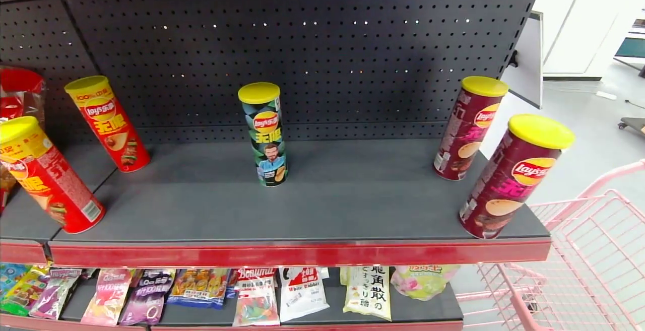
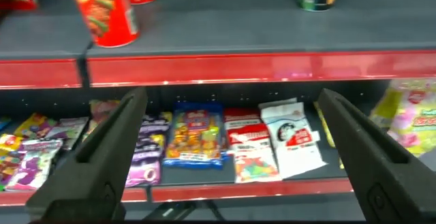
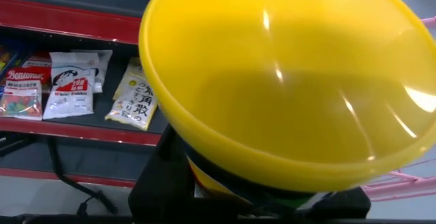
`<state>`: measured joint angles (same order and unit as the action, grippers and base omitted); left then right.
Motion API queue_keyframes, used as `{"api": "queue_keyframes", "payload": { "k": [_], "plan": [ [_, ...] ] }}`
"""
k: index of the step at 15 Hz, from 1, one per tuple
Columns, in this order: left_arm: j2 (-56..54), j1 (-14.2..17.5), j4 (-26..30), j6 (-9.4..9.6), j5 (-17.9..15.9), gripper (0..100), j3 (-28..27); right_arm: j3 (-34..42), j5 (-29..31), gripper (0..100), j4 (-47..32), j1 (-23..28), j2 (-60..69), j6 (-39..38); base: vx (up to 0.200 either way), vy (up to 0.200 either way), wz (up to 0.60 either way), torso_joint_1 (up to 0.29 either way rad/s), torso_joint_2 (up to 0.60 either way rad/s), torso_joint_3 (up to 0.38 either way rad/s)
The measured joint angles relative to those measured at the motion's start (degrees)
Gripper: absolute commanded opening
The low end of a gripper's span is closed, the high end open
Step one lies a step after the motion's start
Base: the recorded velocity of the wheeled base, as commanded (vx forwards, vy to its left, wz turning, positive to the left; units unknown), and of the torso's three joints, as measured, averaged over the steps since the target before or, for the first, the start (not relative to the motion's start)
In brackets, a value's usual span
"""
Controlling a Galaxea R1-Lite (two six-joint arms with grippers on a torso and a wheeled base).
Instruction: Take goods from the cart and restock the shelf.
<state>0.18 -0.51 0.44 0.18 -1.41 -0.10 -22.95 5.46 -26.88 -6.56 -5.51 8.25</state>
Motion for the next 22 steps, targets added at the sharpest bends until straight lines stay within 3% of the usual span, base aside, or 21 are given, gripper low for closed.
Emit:
{"api": "queue_keyframes", "payload": {
  "k": [6, 11, 14, 15, 17, 20, 22],
  "plan": [
    [0.0, 0.0, 0.0, 0.00, 0.0, 100, 0.0, 0.4, 0.0, 0, 0.0, 0.0, 0.0, 0.0, 0.000, 0.200, 0.00, 0.003, 0.00, 0.000],
    [0.0, 0.0, 0.0, -0.16, 0.0, 100, 0.0, 0.5, 0.0, 0, 0.7, 0.0, 0.0, -0.3, 0.000, 0.000, 0.00, 0.000, 0.00, 0.000],
    [0.2, -0.1, 0.1, 0.09, -0.1, 100, 0.0, 1.3, -0.1, 0, 4.7, 0.0, 0.0, -1.9, 0.000, 0.000, 0.00, 0.000, 0.00, 0.000],
    [0.3, -0.1, 0.0, 0.99, -0.5, 100, 0.0, 2.1, -0.2, 0, 7.8, 0.1, 0.0, -2.1, 0.000, 0.000, 0.00, 0.000, 0.00, 0.000],
    [0.6, -0.1, 0.0, 1.91, -3.4, 100, -0.7, 4.1, -1.9, 0, 13.4, -0.1, 0.0, -2.0, 0.000, 0.000, 0.00, 0.000, 0.00, 0.000],
    [6.7, -0.6, -0.4, -0.62, -5.4, 100, -10.0, 7.9, -5.1, 0, 17.2, -0.2, 0.0, -1.8, 0.000, 0.000, 0.00, 0.000, 0.00, 0.000],
    [17.6, -1.3, -1.0, 0.33, -9.0, 100, -18.9, 9.1, -6.2, 0, 17.1, -0.2, 0.0, -1.8, 0.000, 0.000, 0.00, 0.000, 0.00, 0.000]
  ]
}}
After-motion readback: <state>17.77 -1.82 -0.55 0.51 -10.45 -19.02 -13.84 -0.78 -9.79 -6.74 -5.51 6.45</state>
